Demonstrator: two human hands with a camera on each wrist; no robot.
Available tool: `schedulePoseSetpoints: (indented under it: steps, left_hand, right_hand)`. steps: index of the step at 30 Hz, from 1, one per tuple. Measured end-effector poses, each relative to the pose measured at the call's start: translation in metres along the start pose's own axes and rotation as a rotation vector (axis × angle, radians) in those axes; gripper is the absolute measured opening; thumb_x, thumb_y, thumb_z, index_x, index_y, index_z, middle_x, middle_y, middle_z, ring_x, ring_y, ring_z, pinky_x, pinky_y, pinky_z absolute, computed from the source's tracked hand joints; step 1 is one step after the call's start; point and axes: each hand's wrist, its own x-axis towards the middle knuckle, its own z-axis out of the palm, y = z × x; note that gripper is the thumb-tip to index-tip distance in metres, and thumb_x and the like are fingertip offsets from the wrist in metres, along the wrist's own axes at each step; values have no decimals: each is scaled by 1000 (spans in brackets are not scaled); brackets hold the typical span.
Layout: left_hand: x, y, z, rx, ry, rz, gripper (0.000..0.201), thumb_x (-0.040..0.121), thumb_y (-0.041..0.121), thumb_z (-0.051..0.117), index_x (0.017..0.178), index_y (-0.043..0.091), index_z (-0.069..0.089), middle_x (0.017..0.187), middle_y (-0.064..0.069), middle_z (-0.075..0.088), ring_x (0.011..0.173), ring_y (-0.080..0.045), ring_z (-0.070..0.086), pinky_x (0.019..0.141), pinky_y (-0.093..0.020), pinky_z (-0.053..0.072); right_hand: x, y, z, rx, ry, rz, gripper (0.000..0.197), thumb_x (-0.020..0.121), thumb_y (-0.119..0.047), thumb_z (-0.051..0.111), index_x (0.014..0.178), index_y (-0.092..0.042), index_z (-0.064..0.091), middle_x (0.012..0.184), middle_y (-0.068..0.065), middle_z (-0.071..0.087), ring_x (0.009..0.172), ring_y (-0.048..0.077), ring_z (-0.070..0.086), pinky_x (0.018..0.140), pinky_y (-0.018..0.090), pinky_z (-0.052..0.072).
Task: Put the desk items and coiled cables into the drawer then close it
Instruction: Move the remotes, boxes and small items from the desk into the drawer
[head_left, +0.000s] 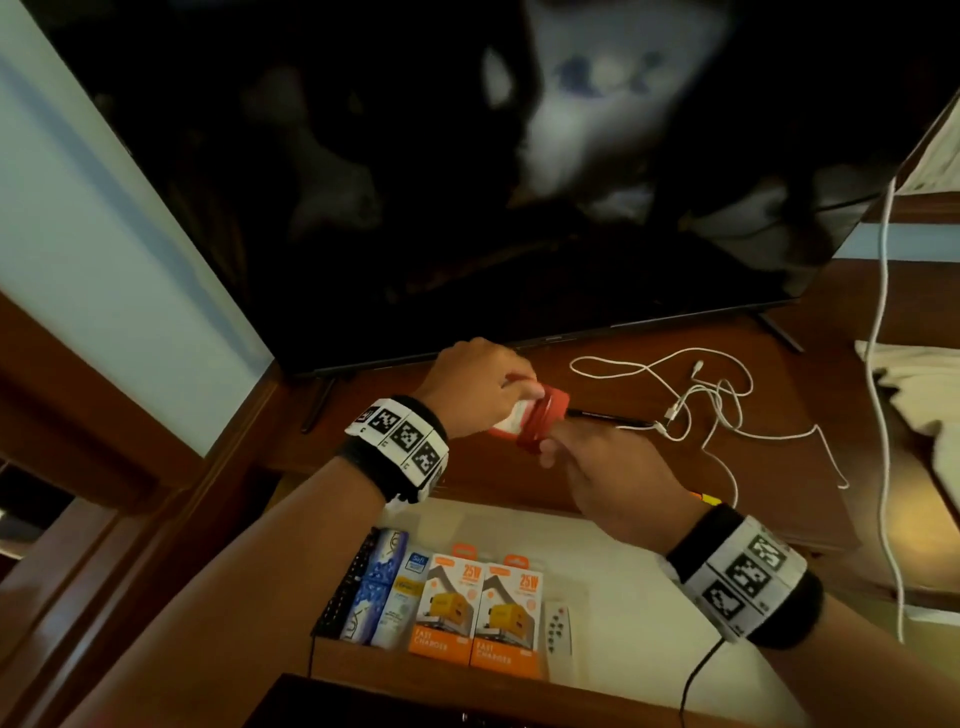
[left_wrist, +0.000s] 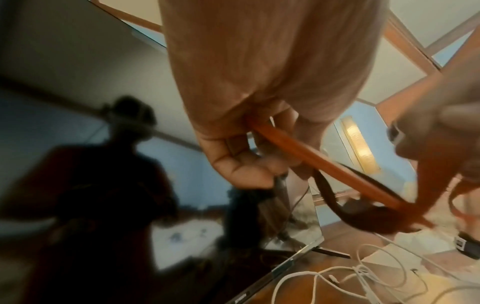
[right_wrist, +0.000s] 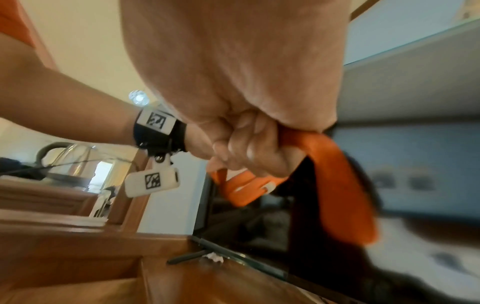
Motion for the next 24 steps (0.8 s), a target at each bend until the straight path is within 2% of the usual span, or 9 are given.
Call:
schedulePoseSetpoints:
  steps: [4, 8, 10, 12, 15, 17, 19, 21, 24]
  left_hand:
    - [-6, 2, 2, -196, -286, 28, 17, 99, 37, 66, 97, 28, 80, 80, 13, 72, 71, 0, 64, 68, -26, 51]
    - [-13, 9, -2, -478, -375, 65, 17, 103, 27, 62, 100, 21, 78, 78, 3, 71, 64, -3, 62, 60, -22, 47]
    - [-15, 13, -6, -616, -301, 79, 16, 104, 21, 60, 99, 19, 76, 82, -5, 72, 69, -8, 63, 64, -26, 48]
    - [-15, 18, -9, -738, -152, 77, 16, 104, 17, 59, 97, 18, 73, 84, 2, 70, 74, -7, 65, 68, -23, 50]
    - [-14, 23, -8, -819, 143, 34, 13, 103, 17, 61, 95, 14, 71, 89, 2, 71, 81, -9, 69, 73, -22, 54]
    - [-12, 25, -2, -764, 310, 17, 12, 101, 18, 65, 97, 9, 73, 92, 0, 72, 85, -9, 70, 75, -23, 55]
    - [-12, 26, 7, -625, 425, 43, 13, 100, 20, 67, 102, 10, 75, 95, 1, 73, 89, -10, 70, 78, -26, 56]
    - [-13, 26, 14, -406, 519, 121, 15, 98, 20, 69, 105, 9, 76, 97, 0, 74, 89, -15, 68, 79, -37, 57]
    - [-18, 23, 21, -200, 535, 258, 11, 95, 12, 72, 104, 8, 77, 92, -1, 74, 87, -20, 65, 75, -44, 56]
  right_hand:
    - [7, 11, -19, 74, 124, 36, 22, 99, -41, 51, 92, -27, 66, 85, -16, 60, 71, 4, 57, 62, 21, 45]
    - [12, 25, -26, 372, 270, 98, 9, 96, -25, 65, 91, -23, 72, 88, -13, 68, 83, 5, 63, 72, 18, 49]
    - [13, 29, -23, 528, 306, 142, 10, 97, -15, 65, 93, -18, 73, 90, -7, 70, 85, 6, 64, 75, 14, 47]
    - [11, 30, -15, 637, 347, 183, 15, 100, -8, 59, 97, -13, 73, 91, -6, 70, 84, 4, 65, 75, 12, 47]
    - [9, 26, -3, 736, 362, 277, 22, 102, -3, 54, 99, -14, 73, 78, -14, 68, 66, 7, 62, 62, 27, 50]
    - [10, 17, 1, 777, 362, 335, 23, 102, -4, 56, 92, -17, 72, 74, -3, 69, 60, 21, 59, 59, 35, 50]
    - [12, 10, 0, 847, 379, 408, 18, 100, -7, 59, 94, -16, 74, 80, 6, 74, 59, 32, 53, 60, 35, 46]
    - [13, 8, -1, 917, 364, 496, 17, 100, -10, 61, 99, -17, 76, 84, 4, 77, 56, 25, 44, 56, 30, 39]
    - [11, 12, -3, 1115, 270, 576, 21, 100, -7, 58, 112, -13, 74, 94, 5, 79, 69, 17, 58, 63, 27, 46]
